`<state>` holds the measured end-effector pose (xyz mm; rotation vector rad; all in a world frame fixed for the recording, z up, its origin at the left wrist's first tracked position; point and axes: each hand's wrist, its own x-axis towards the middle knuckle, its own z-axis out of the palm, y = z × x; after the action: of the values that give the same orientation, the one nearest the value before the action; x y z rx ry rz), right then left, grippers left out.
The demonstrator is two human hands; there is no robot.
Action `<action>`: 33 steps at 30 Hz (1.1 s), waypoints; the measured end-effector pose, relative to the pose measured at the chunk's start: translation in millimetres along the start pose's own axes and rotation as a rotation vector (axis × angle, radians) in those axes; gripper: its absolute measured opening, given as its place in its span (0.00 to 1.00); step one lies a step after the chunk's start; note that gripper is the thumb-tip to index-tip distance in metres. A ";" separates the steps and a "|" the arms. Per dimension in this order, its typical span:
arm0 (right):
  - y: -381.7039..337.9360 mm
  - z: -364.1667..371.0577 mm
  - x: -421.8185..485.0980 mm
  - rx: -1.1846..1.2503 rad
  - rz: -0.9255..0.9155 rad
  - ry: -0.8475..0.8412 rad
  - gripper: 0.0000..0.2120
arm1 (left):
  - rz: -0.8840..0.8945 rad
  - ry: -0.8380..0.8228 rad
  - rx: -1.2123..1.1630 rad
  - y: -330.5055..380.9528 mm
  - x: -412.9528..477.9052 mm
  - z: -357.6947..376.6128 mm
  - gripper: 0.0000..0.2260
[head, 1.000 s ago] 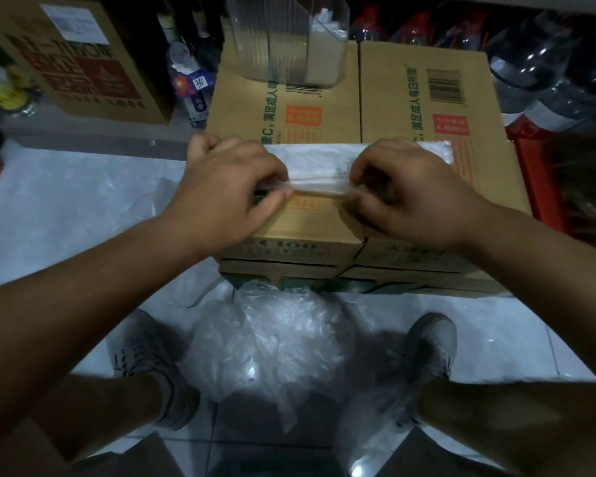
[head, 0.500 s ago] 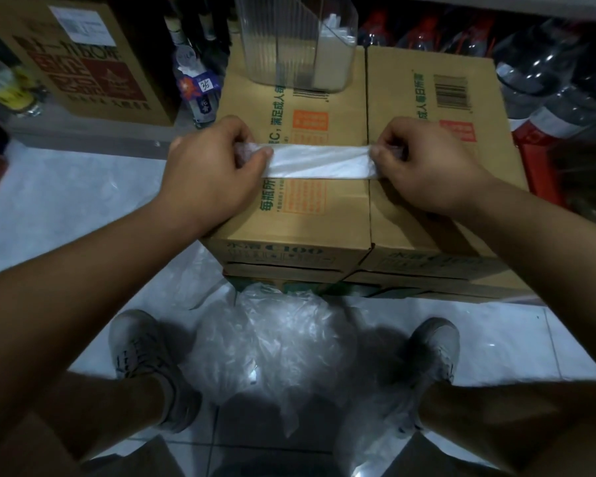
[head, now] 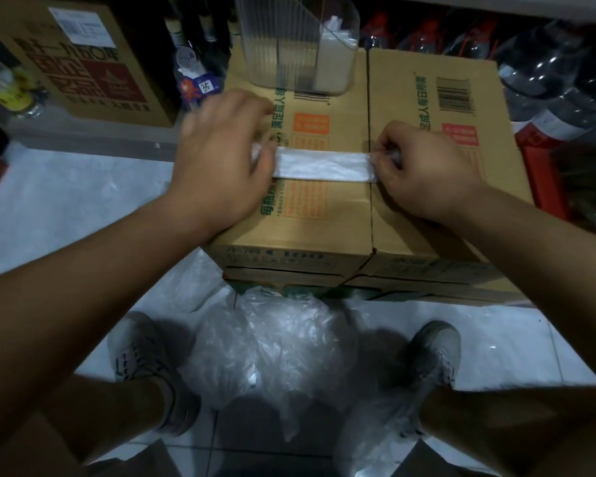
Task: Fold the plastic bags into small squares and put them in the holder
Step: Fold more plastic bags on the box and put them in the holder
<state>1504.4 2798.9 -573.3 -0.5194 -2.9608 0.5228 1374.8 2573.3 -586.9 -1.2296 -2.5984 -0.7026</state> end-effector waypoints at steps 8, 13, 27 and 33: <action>-3.1 2.9 -2.2 -0.190 -0.040 0.069 0.09 | 0.106 -0.546 0.175 3.9 -10.2 18.0 0.38; -20.1 6.4 -14.2 -0.261 -0.030 0.190 0.19 | 0.098 -0.548 0.240 5.9 -9.8 21.6 0.40; -0.3 18.3 -39.3 -0.274 -0.140 -0.269 0.43 | 0.063 -0.527 0.244 6.4 -12.9 20.2 0.41; 0.8 11.4 -41.9 -0.173 -0.138 -0.202 0.33 | 0.115 -0.385 0.008 -3.1 -20.4 10.7 0.38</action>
<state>1542.3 2781.5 -585.5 -0.2868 -3.2238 0.3244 1385.9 2563.0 -604.5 -1.6381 -2.7881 -0.4712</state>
